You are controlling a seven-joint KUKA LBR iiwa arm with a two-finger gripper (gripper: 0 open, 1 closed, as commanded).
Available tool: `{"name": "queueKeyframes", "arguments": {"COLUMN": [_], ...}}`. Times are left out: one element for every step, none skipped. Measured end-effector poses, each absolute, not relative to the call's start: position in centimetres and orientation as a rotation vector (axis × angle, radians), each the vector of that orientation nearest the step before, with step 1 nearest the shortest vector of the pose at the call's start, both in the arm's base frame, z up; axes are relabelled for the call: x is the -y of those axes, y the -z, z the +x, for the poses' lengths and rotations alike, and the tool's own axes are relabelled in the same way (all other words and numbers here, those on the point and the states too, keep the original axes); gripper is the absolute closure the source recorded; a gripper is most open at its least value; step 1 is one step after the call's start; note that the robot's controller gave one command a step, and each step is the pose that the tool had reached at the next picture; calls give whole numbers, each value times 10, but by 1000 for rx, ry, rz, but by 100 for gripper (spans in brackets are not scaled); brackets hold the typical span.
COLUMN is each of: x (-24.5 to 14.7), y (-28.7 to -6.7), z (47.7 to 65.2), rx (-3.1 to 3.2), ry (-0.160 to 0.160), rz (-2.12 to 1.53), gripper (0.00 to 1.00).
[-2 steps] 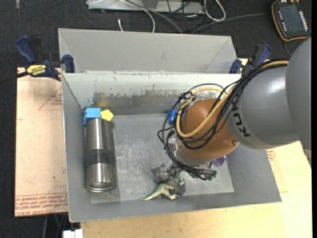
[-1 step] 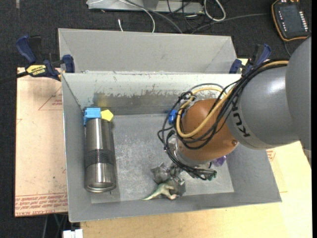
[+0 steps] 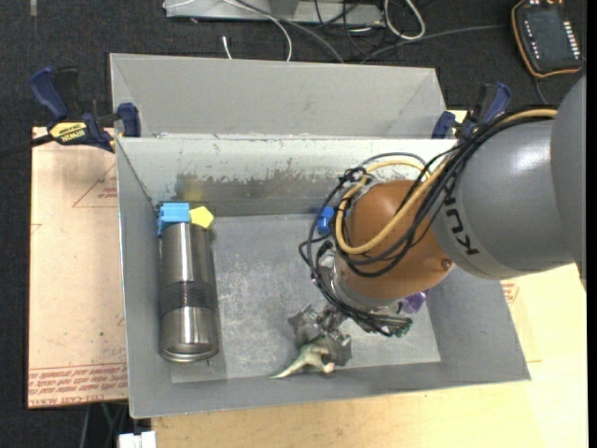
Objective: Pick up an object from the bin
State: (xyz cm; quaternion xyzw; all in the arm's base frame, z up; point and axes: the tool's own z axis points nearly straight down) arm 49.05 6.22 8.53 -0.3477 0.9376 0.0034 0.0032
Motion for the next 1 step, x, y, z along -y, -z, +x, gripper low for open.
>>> {"name": "queueKeyframes", "arguments": {"x": [-62], "y": [-131], "z": [489], "rx": [-2946], "ry": [-14], "rz": [-1091], "gripper": [100]}}
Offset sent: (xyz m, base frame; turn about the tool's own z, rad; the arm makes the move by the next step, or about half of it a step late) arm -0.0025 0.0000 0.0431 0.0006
